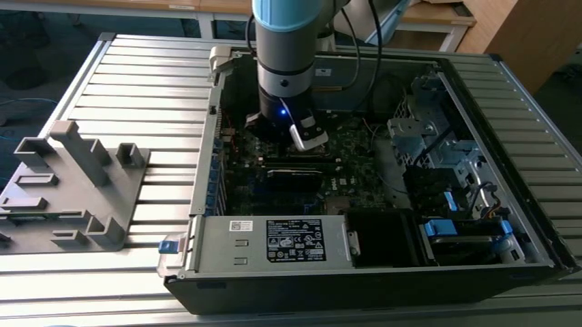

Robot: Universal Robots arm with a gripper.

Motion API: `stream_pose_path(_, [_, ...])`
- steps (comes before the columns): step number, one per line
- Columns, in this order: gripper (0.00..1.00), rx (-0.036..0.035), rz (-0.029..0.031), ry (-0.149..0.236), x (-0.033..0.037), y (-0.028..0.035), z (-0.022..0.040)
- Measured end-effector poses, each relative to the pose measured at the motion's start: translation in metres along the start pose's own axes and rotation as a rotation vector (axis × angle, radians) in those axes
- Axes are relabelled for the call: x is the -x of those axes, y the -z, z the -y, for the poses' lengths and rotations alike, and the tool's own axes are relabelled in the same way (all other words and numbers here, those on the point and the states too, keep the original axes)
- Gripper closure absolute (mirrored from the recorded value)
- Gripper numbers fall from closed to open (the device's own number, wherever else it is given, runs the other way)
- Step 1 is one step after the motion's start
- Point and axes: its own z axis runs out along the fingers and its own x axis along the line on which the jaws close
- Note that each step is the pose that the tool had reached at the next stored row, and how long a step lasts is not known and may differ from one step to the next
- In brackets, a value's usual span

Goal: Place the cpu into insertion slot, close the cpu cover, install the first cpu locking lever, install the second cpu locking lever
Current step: 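Install the second cpu locking lever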

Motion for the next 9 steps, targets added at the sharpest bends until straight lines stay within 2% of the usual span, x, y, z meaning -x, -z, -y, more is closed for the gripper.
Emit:
stream_pose_path(2, [0.89, 0.0074, -0.0003, 0.000, -0.0005, -0.0012, 0.0001])
stream_pose_path(9, [0.89, 0.0170, -0.0001, 0.000, -0.0012, -0.0040, 0.0004])
